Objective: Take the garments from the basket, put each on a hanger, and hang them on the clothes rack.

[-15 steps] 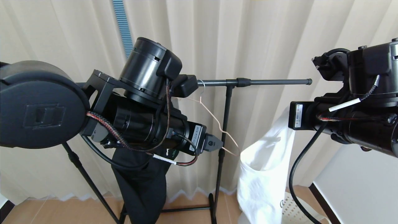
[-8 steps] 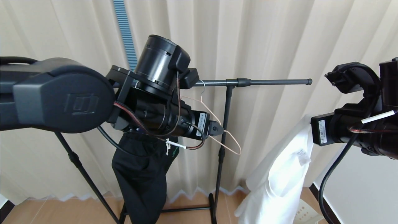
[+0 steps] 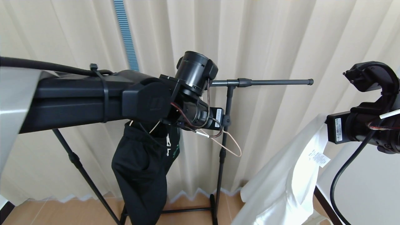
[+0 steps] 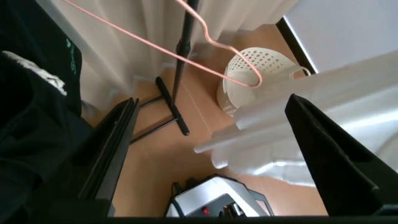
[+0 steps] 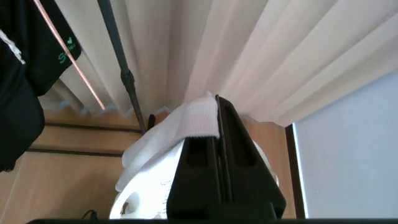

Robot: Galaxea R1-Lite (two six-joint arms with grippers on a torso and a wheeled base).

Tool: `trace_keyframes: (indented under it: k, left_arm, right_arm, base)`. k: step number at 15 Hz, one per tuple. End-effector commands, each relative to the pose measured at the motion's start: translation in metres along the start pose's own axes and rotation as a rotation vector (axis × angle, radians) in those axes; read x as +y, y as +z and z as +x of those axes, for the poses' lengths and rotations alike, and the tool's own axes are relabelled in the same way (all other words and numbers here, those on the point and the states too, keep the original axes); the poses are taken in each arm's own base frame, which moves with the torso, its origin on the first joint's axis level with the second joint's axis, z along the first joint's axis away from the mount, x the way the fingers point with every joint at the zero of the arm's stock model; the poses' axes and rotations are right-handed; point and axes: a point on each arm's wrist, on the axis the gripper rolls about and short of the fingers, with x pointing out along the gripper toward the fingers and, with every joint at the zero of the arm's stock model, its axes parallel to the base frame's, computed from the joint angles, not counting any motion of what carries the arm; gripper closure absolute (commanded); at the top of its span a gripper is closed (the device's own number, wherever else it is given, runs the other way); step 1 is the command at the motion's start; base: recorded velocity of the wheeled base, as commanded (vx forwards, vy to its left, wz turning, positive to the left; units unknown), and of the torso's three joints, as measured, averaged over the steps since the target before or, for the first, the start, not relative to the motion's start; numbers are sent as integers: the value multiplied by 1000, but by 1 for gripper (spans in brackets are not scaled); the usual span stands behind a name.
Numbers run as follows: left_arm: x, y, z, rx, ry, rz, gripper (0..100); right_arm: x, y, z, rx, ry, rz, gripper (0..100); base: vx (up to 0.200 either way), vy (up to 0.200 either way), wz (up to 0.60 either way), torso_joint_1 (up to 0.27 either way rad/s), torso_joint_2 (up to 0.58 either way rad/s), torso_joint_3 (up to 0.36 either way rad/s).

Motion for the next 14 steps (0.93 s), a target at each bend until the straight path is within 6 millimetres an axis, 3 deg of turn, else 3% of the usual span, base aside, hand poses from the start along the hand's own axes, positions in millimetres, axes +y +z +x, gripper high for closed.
trace_keyframes:
  k: [1, 3, 5, 14]
  left_arm:
    - [-4, -3, 41, 10, 26, -15, 0]
    - [-7, 1, 57, -12, 30, -23, 0]
    - [-8, -8, 75, 15, 38, -12, 0]
    - [5, -14, 99, 0, 77, -25, 0]
  right_arm:
    - [-6, 1, 3, 2, -14, 11, 100]
    - [-6, 2, 3, 1, -11, 12, 100]
    - [-5, 1, 7, 11, -12, 8, 100]
    - [-3, 1, 10, -9, -11, 13, 100]
  base:
    - [0, 0, 0, 0, 0, 0]
    - [0, 0, 0, 0, 0, 0]
    - [0, 0, 0, 0, 0, 0]
    - [0, 0, 0, 0, 0, 0]
